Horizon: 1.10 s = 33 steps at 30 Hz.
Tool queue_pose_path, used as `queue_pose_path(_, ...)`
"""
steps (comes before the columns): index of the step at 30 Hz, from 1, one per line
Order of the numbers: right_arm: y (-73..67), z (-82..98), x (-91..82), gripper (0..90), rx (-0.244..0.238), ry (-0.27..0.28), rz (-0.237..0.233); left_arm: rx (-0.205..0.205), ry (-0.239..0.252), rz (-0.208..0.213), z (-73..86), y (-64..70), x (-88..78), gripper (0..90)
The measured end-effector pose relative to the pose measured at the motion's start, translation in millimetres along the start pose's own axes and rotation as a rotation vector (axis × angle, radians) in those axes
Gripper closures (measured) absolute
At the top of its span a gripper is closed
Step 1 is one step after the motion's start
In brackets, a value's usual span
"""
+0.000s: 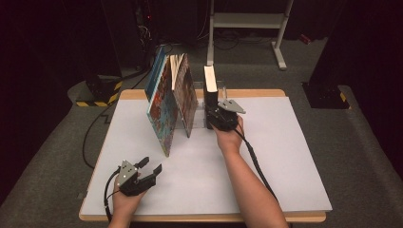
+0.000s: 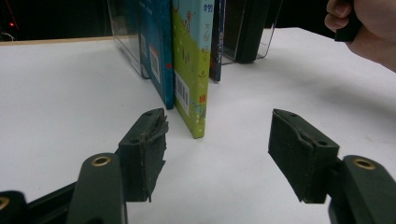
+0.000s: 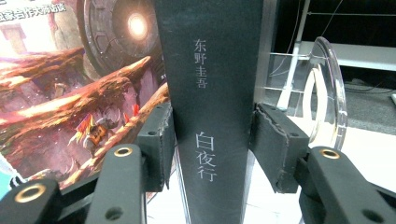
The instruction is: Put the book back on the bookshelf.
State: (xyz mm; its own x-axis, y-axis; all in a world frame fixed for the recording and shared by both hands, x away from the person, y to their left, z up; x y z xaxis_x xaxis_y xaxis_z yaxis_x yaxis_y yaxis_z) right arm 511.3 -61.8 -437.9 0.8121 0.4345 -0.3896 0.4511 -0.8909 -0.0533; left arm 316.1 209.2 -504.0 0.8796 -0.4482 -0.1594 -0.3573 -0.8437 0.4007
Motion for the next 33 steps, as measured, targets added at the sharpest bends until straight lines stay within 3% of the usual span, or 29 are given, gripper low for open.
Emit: queue_pose_path(33,-1.0,0.5,3.9,49.7,-0.004,0.013,0.012,-0.003,0.000,0.002,0.8,1.4,0.5,36.8)
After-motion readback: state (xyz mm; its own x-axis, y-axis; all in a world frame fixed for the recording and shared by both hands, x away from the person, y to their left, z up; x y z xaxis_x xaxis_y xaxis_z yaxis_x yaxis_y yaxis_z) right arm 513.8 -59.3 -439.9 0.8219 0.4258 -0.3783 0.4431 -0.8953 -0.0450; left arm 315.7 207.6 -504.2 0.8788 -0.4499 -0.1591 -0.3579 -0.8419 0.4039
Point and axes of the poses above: each handheld gripper's, and its own axes: x roughly forward along the jaws, z roughly out of its underside, y roughly to its right, the point moved 1 cm from there along x, roughly forward along the jaws, and after that the axes turned 6 degrees about -y, right-handed, at the moved point
